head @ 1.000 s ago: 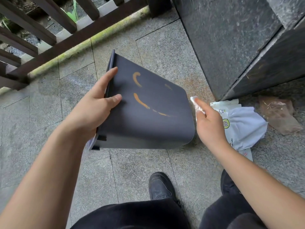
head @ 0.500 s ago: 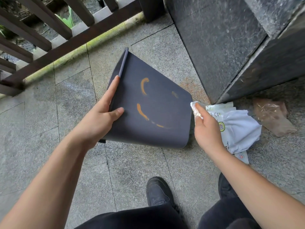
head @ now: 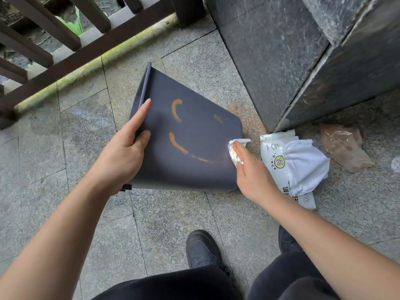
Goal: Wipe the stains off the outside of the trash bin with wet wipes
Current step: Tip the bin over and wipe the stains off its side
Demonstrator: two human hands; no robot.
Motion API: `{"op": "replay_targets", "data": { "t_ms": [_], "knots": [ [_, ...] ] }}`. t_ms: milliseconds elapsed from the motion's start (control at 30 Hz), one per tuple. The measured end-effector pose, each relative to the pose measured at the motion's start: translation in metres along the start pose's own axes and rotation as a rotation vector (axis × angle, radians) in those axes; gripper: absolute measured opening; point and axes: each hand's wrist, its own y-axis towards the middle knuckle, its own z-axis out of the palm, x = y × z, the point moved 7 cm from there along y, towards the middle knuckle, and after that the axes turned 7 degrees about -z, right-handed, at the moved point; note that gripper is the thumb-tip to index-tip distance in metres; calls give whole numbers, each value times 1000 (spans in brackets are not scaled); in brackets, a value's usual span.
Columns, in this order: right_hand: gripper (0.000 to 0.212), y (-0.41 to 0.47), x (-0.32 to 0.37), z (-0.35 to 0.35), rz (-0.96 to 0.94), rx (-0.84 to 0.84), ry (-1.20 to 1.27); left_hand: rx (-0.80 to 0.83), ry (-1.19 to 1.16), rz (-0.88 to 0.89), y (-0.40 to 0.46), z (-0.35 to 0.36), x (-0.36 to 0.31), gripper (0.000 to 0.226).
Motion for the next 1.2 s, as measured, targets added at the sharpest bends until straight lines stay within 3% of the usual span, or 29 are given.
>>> {"op": "replay_targets", "data": {
  "t_ms": [500,1033,1200],
  "knots": [
    [53,-22,51,-1,-261,-87,-10,-32,-167,-136,0,11,-12,56],
    [56,-1,108,4,-391,-91,117,-82,-54,-139,-1,17,-15,60],
    [49,12,104,-7,-260,-74,477,-151,-141,-187,-4,11,-11,59]
  ]
}}
